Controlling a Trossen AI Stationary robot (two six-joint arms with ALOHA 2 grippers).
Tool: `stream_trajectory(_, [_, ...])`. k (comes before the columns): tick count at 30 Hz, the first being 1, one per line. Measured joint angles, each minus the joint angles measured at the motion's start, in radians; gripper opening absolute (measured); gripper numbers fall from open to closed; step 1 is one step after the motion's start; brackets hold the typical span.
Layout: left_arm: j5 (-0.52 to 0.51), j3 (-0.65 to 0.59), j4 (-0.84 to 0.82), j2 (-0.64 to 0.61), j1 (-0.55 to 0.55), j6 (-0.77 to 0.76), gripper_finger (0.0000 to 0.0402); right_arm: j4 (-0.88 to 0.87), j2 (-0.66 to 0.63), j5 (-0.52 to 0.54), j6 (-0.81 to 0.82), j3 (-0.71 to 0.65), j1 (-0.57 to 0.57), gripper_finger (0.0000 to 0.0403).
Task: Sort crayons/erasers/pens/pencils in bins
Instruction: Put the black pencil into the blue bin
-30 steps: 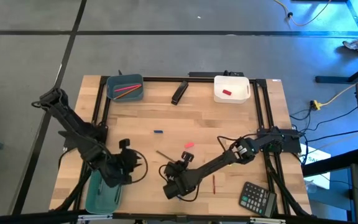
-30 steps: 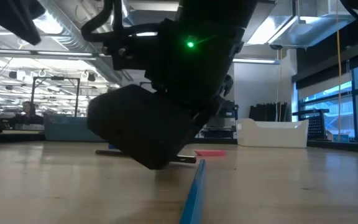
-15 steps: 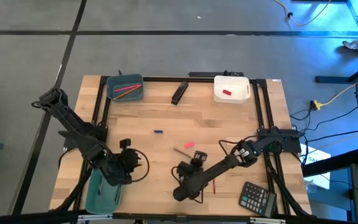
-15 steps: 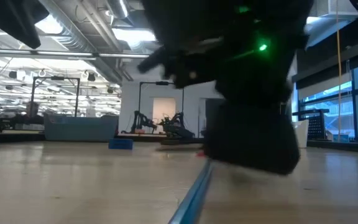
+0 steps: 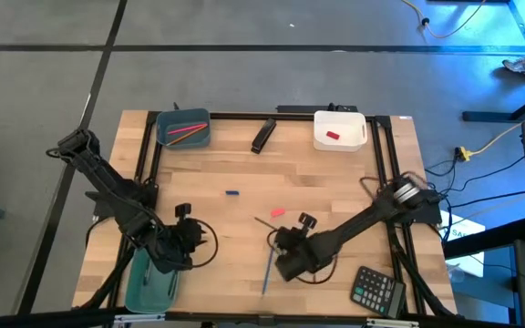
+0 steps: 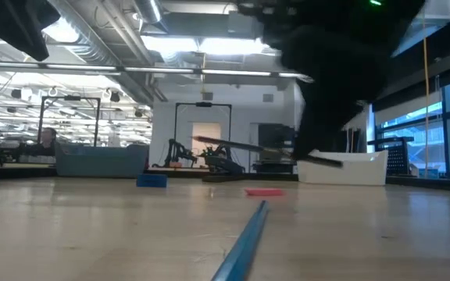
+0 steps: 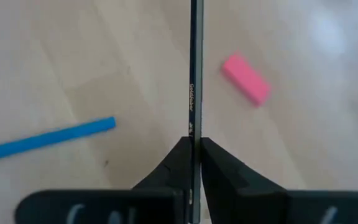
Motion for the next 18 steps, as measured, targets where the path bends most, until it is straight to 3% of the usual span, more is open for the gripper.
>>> stream_trajectory(5, [-0.039, 0.000, -0.001, 0.000, 0.020, 0.049, 0.0106, 0.335, -0.202, -0.080, -0.136, -0.280, -0.032, 0.0035])
stream_trajectory(9, [-0.040, 0.000, -0.001, 0.000, 0.112, 0.182, 0.0106, 0.461, -0.357, -0.130, -0.215, -0.463, -0.082, 0.0035])
stream_trajectory(15, [0.059, -0.017, 0.125, 0.000, 0.401, 0.516, 0.0106, 0.711, -0.585, -0.219, -0.365, -0.730, -0.188, 0.0035])
stream_trajectory(18, [0.211, -0.055, 0.324, 0.000, 0.571, 0.705, 0.0106, 0.892, -0.666, -0.280, -0.429, -0.868, -0.254, 0.0035])
